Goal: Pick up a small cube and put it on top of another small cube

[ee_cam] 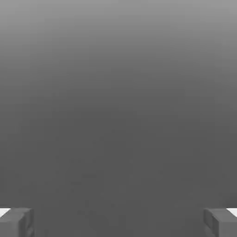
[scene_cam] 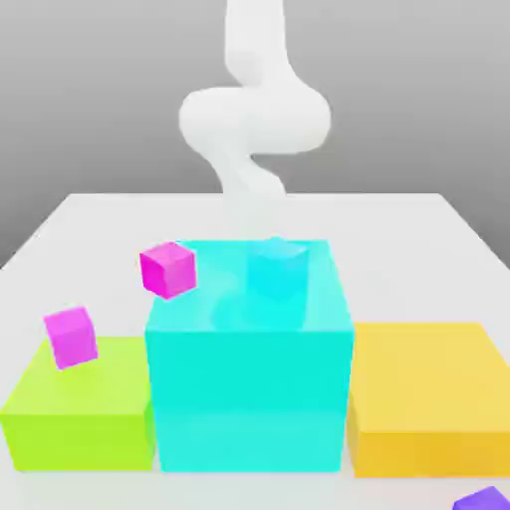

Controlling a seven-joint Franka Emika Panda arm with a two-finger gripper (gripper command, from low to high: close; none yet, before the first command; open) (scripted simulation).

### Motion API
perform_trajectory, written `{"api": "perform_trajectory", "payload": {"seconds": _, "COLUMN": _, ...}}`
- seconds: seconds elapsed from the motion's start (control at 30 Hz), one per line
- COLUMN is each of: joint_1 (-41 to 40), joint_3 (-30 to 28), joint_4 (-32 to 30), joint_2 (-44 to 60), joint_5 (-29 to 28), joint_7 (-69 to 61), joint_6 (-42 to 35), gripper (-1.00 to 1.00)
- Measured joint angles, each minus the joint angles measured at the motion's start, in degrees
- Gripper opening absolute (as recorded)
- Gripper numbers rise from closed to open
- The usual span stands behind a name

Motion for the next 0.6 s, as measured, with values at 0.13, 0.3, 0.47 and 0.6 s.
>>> {"api": "perform_trajectory", "payload": {"seconds": 0.13, "joint_1": 0.3, "joint_3": 2.46, "joint_4": 1.58, "joint_2": 8.62, "joint_5": -1.09, "joint_7": 0.87, "joint_6": 1.55, "gripper": 0.0}}
{"api": "perform_trajectory", "payload": {"seconds": 0.3, "joint_1": 0.79, "joint_3": 5.45, "joint_4": 3.48, "joint_2": 18.99, "joint_5": -2.79, "joint_7": 2.22, "joint_6": 3.38, "gripper": 0.0}}
{"api": "perform_trajectory", "payload": {"seconds": 0.47, "joint_1": 1.78, "joint_3": 8.01, "joint_4": 5.38, "joint_2": 29.39, "joint_5": -5.02, "joint_7": 3.92, "joint_6": 5.21, "gripper": 0.0}}
{"api": "perform_trajectory", "payload": {"seconds": 0.6, "joint_1": 3.28, "joint_3": 9.64, "joint_4": 6.9, "joint_2": 37.74, "joint_5": -6.94, "joint_7": 5.38, "joint_6": 6.64, "gripper": 0.0}}
